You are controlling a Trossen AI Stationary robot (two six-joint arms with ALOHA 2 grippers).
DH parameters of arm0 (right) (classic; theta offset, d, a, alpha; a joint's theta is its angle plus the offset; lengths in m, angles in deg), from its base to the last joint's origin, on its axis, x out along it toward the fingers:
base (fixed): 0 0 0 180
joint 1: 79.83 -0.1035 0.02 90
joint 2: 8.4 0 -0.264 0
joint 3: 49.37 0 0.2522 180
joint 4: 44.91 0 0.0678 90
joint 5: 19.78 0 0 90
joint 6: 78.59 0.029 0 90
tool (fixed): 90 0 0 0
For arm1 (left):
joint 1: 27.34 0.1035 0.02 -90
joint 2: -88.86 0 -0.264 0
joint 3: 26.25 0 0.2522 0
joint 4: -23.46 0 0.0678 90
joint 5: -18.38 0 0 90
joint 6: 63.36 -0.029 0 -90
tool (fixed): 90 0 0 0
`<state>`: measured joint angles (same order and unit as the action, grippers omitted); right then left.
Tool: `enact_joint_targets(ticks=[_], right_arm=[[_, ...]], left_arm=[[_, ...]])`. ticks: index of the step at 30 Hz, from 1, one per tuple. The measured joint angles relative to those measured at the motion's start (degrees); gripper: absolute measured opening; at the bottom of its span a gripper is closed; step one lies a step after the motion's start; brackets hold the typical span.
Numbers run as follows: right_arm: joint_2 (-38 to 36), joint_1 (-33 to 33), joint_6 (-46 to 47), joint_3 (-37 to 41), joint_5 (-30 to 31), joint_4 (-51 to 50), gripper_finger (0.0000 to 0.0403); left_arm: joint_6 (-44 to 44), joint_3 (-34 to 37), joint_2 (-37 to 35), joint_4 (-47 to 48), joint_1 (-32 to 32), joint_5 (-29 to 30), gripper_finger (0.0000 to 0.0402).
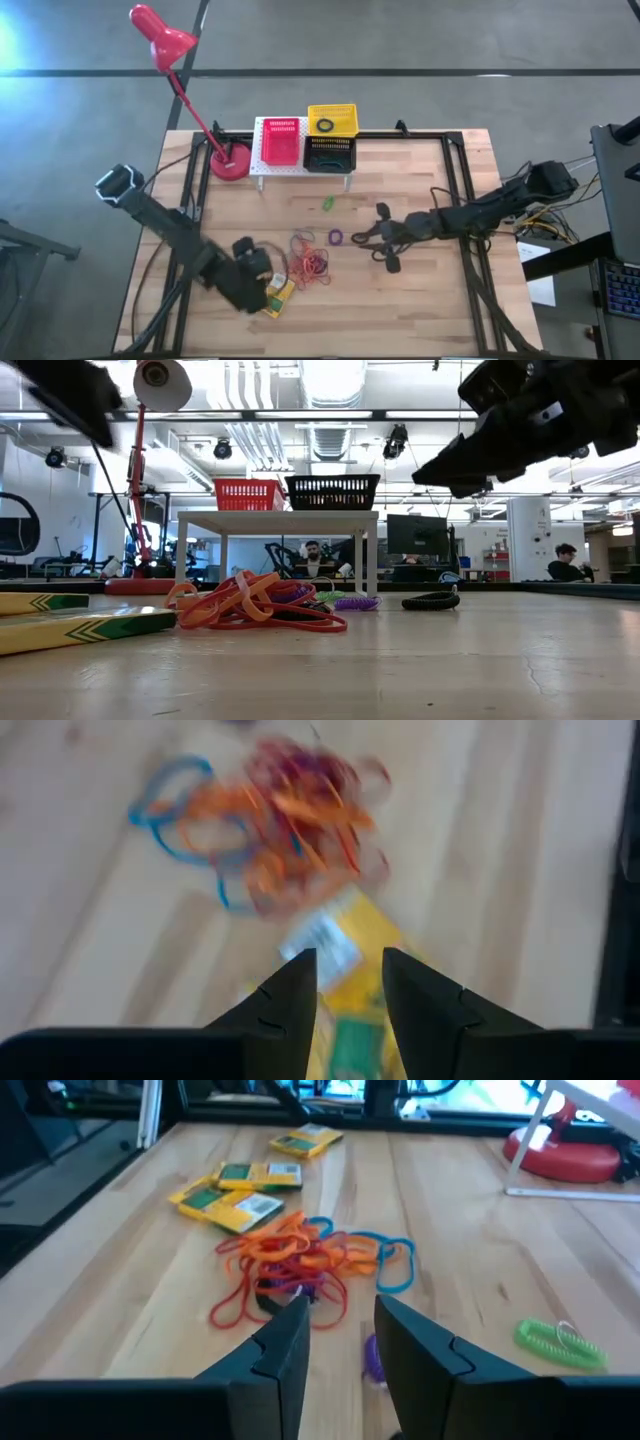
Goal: Pick & Place Office Desk Supplies
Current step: Put the yellow crayon box into the red bin on the shelf
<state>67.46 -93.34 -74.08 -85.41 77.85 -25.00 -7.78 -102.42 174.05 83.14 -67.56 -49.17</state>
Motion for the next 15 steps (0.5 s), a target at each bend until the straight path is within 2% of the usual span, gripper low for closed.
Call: enact_joint_targets(ticks=[4,7,10,15], right_arm=[[1.63,0.01,0.03,-0.13,0.30,0.66,0.0103],[2.76,0.02,-0.61,-1.02,0.46,1.68,0.0099],[3.85,0.15,-1.96,-2.39,1.51,1.97,0.0094],[5.88,1.08,-3.76,-5.12,1.54,1.65,0.0086]], left_arm=[[3.44,-2.55,4.71,2.05,-7.07,-0.43,0.0122],[8.79,-1.09,8.18,-7.88,-10.93,2.10,0.0122],[7.69,0.58,11.55,-14.41,-11.65,5.66,0.0122],[3.79,-1.15,16.34,-11.65,-11.62,-0.43,0.0122]])
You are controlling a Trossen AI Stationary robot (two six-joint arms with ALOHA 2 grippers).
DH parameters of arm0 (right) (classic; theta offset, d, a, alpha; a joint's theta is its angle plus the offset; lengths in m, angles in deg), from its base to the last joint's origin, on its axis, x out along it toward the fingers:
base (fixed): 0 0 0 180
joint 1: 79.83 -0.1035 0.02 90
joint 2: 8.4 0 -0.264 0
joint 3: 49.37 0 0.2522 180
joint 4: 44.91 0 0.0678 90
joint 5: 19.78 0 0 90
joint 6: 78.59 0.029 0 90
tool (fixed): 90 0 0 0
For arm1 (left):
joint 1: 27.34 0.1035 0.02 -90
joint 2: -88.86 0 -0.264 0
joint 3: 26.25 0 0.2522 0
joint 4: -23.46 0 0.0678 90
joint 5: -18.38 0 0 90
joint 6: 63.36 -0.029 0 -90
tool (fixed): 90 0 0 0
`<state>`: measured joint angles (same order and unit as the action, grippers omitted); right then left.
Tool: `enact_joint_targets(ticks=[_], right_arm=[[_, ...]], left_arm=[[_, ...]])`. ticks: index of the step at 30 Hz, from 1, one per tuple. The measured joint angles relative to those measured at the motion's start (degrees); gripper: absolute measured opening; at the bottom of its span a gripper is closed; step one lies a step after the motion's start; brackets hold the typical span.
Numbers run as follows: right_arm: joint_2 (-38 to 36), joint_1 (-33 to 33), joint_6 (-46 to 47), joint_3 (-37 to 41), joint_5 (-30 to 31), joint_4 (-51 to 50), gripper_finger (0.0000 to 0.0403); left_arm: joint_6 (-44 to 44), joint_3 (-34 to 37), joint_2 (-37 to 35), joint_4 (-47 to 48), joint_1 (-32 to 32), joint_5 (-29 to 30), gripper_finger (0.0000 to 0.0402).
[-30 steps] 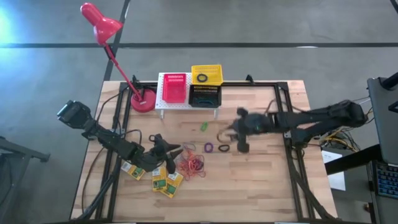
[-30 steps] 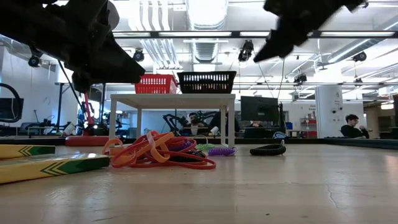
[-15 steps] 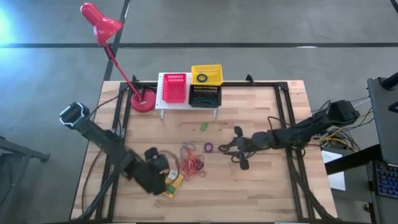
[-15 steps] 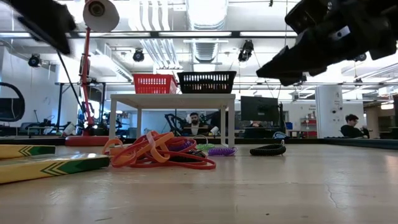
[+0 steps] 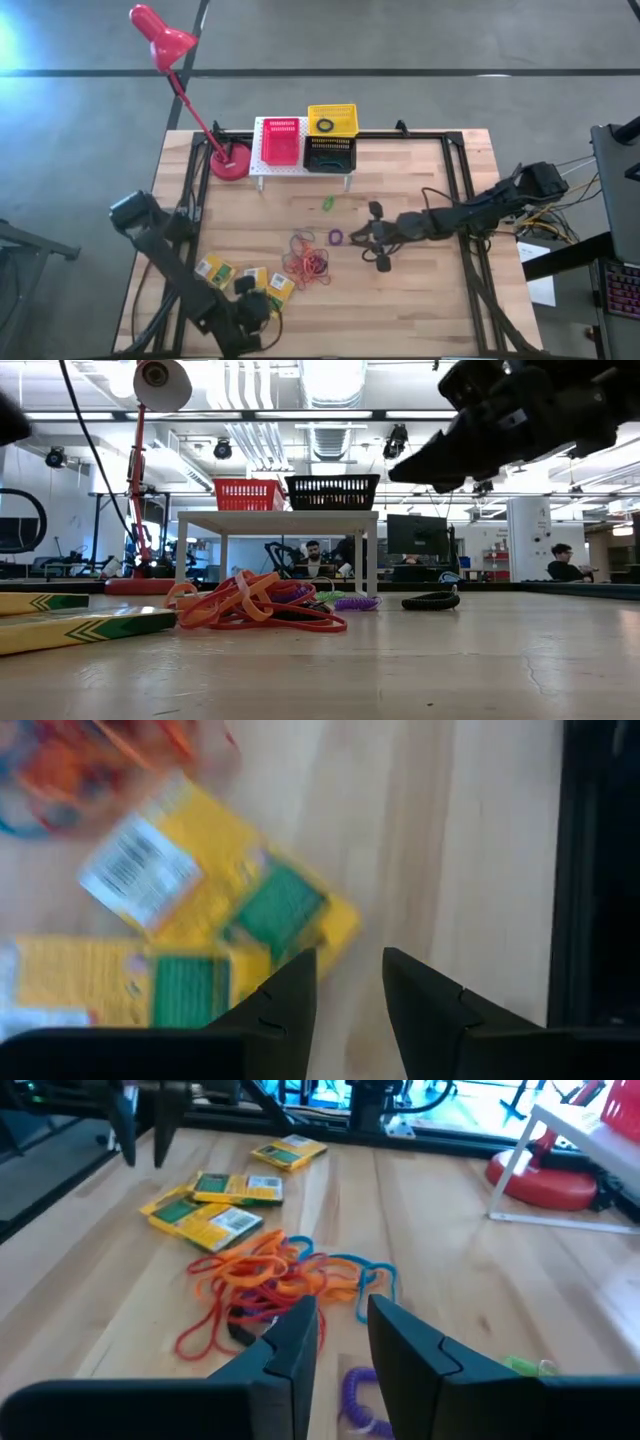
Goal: Pick & Place Office Desk Supplies
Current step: Put the yellow crayon box into the red bin on the shelf
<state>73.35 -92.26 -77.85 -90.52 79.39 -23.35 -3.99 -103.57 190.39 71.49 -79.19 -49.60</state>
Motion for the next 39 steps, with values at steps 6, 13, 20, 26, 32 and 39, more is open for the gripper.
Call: enact_joint_targets(ticks=[6,13,20,26,32,39], right_arm=[[2.30,0.73,-1.59,-2.52,-0.02,0.37,0.0079],[5.00,0.75,-0.41,-3.19,-0.02,0.06,0.0072],[5.87,0.76,0.35,-2.89,-0.04,-0.37,0.0075],[5.27,1.03,-0.66,-3.00,-0.04,-0.25,0.0067],[5.34,1.10,-0.93,-3.07,-0.05,-0.29,0.0063],[5.36,1.10,-0.73,-3.07,-0.07,-0.29,0.0061]], left_arm=[[-2.25,-9.07,5.32,17.20,-0.17,-5.84,0.0122],[-1.92,-16.34,10.64,29.94,-1.21,-6.26,0.0132],[4.03,-14.35,11.99,28.54,-1.36,-6.34,0.0207],[7.35,-13.14,12.29,26.25,-1.32,-4.14,0.0263],[7.17,-13.25,15.74,26.79,-1.37,-2.73,0.0258],[9.68,-13.50,17.18,29.55,-1.46,-1.47,0.0184]])
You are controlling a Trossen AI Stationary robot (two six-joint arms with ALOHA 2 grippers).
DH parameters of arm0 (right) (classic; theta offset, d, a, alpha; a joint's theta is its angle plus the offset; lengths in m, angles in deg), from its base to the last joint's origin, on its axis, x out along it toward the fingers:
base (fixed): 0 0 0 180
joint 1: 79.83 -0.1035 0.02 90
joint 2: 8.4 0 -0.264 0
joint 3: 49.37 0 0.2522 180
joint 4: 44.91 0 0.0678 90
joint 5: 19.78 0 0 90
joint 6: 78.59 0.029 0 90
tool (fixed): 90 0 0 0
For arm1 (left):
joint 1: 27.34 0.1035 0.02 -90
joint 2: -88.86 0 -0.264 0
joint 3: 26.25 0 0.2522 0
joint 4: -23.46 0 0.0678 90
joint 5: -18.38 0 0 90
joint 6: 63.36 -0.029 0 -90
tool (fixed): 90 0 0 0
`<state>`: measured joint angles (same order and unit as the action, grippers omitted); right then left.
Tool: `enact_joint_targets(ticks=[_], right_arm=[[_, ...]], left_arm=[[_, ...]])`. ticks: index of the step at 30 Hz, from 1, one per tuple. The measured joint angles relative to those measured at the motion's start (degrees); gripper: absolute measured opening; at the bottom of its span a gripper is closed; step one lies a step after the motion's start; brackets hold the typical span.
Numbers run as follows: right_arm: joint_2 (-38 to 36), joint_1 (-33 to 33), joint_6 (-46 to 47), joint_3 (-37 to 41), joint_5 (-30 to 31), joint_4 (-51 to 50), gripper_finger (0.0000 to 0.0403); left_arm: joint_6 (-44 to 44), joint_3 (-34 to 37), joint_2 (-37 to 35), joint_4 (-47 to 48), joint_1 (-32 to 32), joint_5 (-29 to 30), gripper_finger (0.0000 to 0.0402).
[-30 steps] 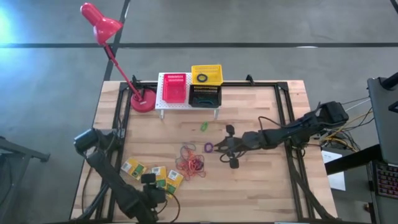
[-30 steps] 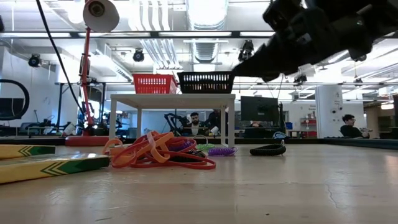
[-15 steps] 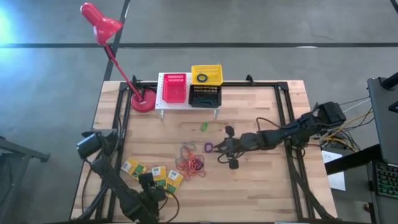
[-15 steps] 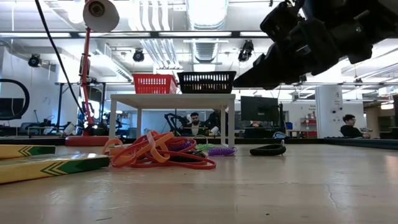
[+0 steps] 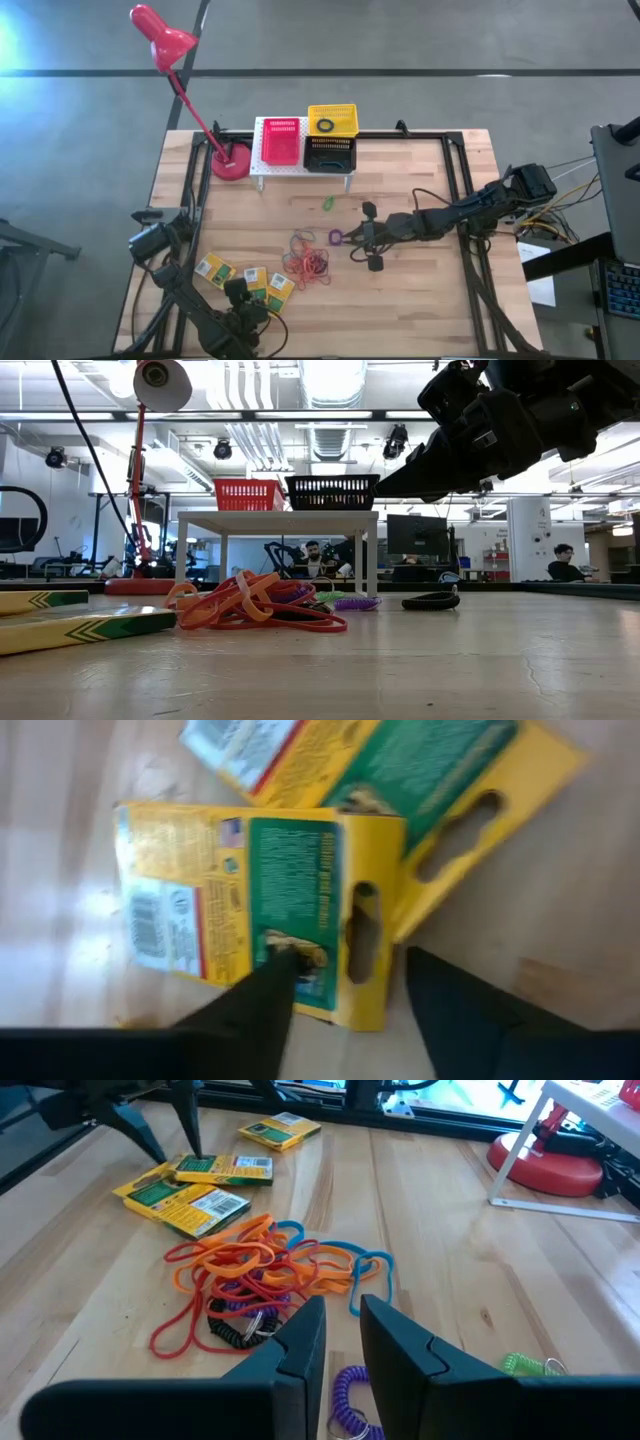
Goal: Pick & Place Office Desk Supplies
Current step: Put the yellow crayon box into the red bin on the shelf
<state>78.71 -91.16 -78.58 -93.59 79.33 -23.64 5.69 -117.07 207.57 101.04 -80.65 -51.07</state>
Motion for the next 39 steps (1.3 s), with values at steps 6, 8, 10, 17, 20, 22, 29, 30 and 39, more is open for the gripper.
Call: enact_joint_targets(ticks=[6,8,10,17,20,22,29,30,39], right_arm=[[0.00,0.00,0.61,0.00,0.00,-0.02,0.0063],[0.00,0.00,0.66,0.00,-0.02,-0.02,0.0064],[0.00,0.00,0.62,0.02,-0.03,-0.01,0.0062],[0.00,0.00,0.95,0.03,-0.11,0.48,0.0059],[0.00,0.02,0.94,0.04,-0.11,0.48,0.0062],[0.00,0.02,0.90,0.04,-0.11,0.48,0.0065],[0.00,0.02,0.90,0.04,-0.10,0.46,0.0071],[0.00,0.02,0.90,0.04,-0.09,0.46,0.0071],[0.00,0.02,0.90,0.10,-0.02,0.35,0.0059]], left_arm=[[2.80,0.27,0.38,6.22,0.20,-1.17,0.0072],[2.78,-0.09,0.29,7.59,0.20,-2.03,0.0028],[2.79,-0.99,0.07,9.13,0.24,-2.18,0.0009],[2.79,-2.59,-4.91,12.18,1.93,-1.23,0.0003],[0.67,-1.35,-7.05,10.13,1.95,-0.80,0.0013],[-4.13,-0.16,-7.94,7.04,1.77,-0.79,0.0031],[-13.41,8.00,-8.76,-6.46,1.25,-0.65,0.0145],[-12.80,9.19,-8.76,-7.77,1.28,-0.64,0.0161],[-5.37,12.34,-9.05,-9.15,1.23,0.60,0.0207]])
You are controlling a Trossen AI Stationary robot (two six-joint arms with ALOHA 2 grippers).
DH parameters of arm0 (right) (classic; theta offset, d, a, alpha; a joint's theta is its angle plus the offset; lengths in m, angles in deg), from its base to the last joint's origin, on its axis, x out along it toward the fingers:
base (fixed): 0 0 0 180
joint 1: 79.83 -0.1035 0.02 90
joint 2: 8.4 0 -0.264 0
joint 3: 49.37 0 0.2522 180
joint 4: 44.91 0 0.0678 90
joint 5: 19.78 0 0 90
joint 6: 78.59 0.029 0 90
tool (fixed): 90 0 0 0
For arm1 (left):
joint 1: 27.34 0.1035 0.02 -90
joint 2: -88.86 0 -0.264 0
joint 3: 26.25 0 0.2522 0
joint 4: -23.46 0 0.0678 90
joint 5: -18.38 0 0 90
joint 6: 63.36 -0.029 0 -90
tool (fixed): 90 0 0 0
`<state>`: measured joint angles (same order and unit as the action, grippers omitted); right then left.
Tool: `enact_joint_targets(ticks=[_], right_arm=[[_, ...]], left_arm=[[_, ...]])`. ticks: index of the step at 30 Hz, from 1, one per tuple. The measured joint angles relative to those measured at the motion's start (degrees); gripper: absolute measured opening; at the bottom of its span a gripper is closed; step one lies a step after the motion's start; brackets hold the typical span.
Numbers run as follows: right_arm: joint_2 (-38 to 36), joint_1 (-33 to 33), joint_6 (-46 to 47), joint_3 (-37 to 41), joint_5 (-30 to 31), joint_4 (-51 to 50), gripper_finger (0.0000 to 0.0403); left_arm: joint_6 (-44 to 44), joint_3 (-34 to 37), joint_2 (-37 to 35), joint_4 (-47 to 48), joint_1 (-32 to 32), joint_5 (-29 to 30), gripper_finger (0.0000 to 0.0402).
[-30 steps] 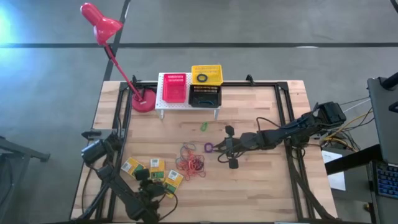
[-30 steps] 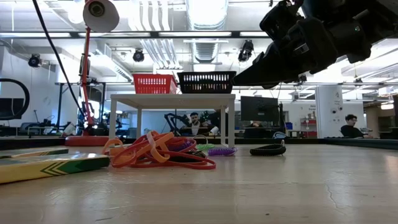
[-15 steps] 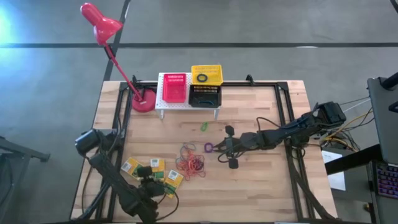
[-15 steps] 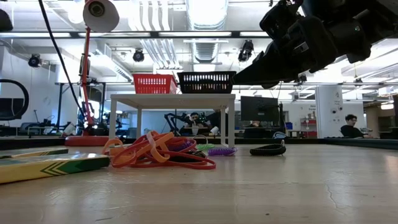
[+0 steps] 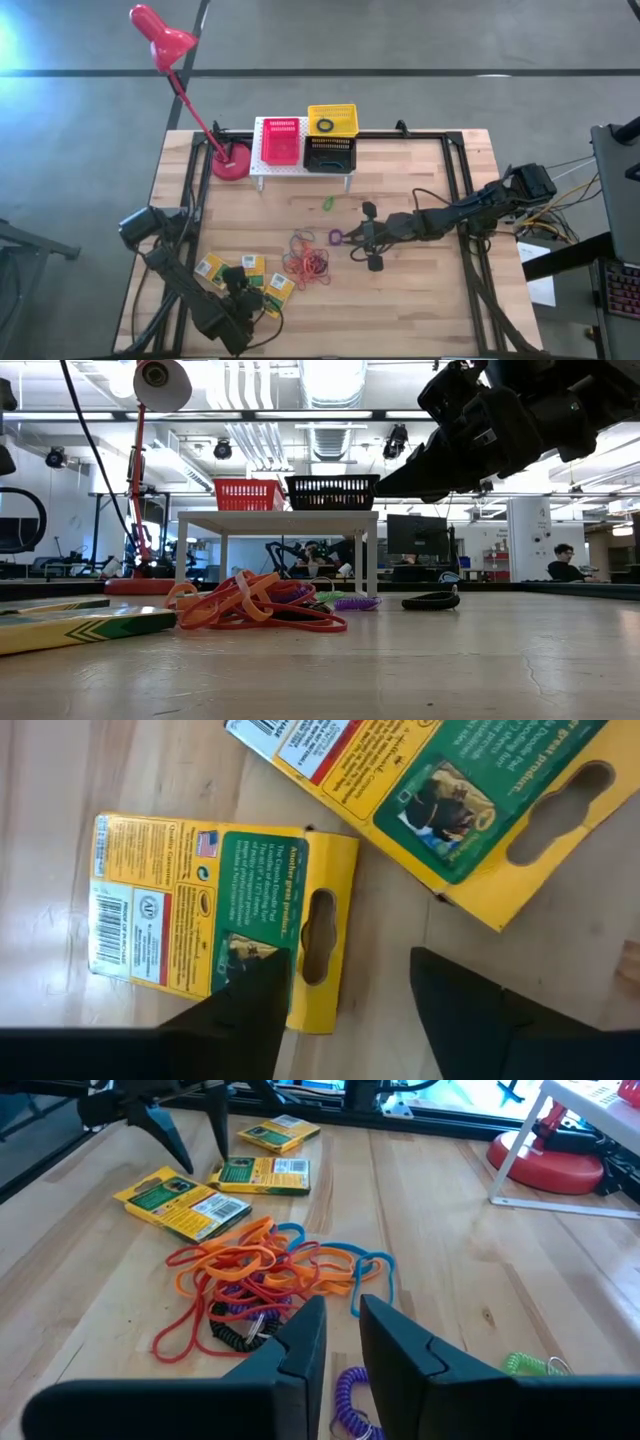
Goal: Pick & Place Office Desk Supplies
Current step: Put the yellow crayon box into the red bin on the shelf
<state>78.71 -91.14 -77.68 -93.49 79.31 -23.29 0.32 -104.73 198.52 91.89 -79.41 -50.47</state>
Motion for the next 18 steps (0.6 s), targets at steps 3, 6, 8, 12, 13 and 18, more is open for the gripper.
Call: enact_joint_targets(ticks=[3,6,8,12,13,18], right_arm=[[0.00,0.00,0.00,-0.01,0.00,0.02,0.0059],[0.00,0.00,0.14,0.00,0.01,0.02,0.0061],[0.00,0.00,0.17,0.01,0.00,0.02,0.0063],[0.00,0.00,0.07,0.01,0.00,0.04,0.0063],[0.00,0.00,0.05,0.01,0.02,0.04,0.0062],[0.00,0.00,0.00,0.01,0.00,0.04,0.0059]], left_arm=[[-0.74,0.14,0.07,0.56,0.00,1.62,0.0194],[-1.64,0.65,0.13,0.80,0.00,3.03,0.0181],[-2.19,1.01,0.17,0.83,0.00,3.72,0.0173],[-2.17,1.43,0.23,0.85,0.04,5.02,0.0161],[-2.15,1.47,0.25,0.87,0.04,5.29,0.0159],[-0.84,1.60,0.60,1.22,0.20,8.15,0.0145]])
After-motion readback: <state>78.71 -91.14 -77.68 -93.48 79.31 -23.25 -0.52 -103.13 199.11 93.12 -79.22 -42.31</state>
